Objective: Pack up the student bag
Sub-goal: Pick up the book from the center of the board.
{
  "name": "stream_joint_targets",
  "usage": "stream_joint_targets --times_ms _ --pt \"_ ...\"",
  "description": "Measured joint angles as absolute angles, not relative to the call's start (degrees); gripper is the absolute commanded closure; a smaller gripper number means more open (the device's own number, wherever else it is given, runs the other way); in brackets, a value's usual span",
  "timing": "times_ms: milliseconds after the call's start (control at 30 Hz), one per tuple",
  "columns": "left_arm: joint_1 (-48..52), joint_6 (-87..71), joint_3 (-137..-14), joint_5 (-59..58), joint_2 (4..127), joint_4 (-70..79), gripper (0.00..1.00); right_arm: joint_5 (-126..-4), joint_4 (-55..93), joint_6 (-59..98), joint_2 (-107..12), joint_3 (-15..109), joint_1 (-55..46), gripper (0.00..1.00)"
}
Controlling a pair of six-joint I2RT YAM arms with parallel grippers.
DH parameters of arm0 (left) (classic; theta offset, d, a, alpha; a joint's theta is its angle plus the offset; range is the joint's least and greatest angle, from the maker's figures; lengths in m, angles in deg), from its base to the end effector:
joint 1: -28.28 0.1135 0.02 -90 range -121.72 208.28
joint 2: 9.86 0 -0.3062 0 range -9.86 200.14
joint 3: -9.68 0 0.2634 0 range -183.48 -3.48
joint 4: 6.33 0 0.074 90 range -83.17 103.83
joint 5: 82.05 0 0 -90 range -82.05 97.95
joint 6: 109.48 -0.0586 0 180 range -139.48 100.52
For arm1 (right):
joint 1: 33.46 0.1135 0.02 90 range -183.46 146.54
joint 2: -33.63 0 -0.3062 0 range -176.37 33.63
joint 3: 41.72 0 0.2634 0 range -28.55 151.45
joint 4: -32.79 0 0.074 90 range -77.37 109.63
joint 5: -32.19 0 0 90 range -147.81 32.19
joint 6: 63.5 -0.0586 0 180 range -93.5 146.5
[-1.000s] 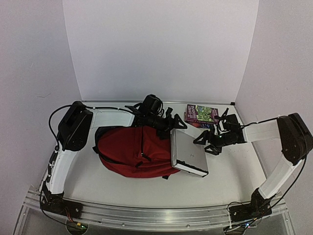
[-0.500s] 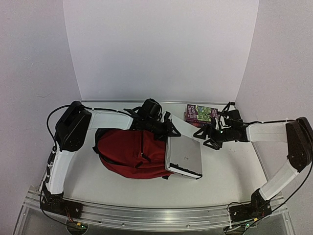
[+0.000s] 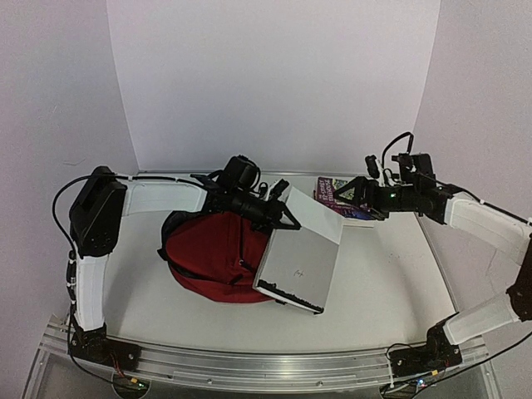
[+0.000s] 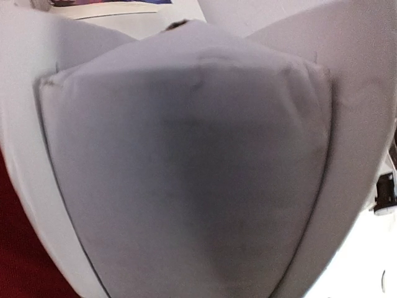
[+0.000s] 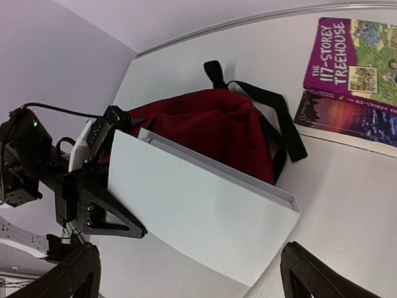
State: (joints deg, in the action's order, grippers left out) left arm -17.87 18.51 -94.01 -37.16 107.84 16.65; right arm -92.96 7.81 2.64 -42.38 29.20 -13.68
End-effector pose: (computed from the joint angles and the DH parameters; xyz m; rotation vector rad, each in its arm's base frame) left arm 0.3234 -0.3966 0.2514 0.6882 2.4351 -1.5919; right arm 0.2839 0.1380 0.3262 -0.3150 2.1572 1.0902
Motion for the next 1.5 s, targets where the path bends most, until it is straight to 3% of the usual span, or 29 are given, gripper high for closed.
stream_joint_targets --times_ms 333,400,500,700,833,933,1133,1500 --pt "-17.9 2.6 -89.4 -51.7 98.6 29.1 0.77 -102.5 -6.0 15.6 -49.0 40.7 -5.4 0.02" --pt "-17.9 0.4 -88.8 -53.8 97.7 31.1 0.77 -103.8 -7.9 16.9 -51.0 41.7 -3.3 0.08" --pt "-17.9 -2.3 -88.4 -55.8 97.1 33.2 0.77 -106.0 -10.0 18.7 -54.0 43.3 -0.2 0.24" --pt "-18.0 -6.3 -88.0 -58.0 96.6 36.8 0.66 -112.2 -12.3 21.8 -56.3 44.4 2.3 0.73" --pt "-17.4 -7.4 -85.8 -57.8 95.0 34.7 0.34 -116.5 -11.8 22.3 -56.3 45.1 1.9 0.87" --pt "-16.2 -3.9 -81.8 -54.7 92.3 29.4 0.16 -116.4 -9.5 20.4 -56.1 45.0 2.4 0.93" --pt "-10.5 2.9 -73.2 -46.5 84.6 19.9 0.04 -111.8 0.5 11.7 -55.6 41.0 2.8 1.00" --pt "3.1 13.6 -58.8 -31.4 67.8 9.8 0.00 -101.7 20.0 -5.5 -50.7 34.7 -1.6 1.00"
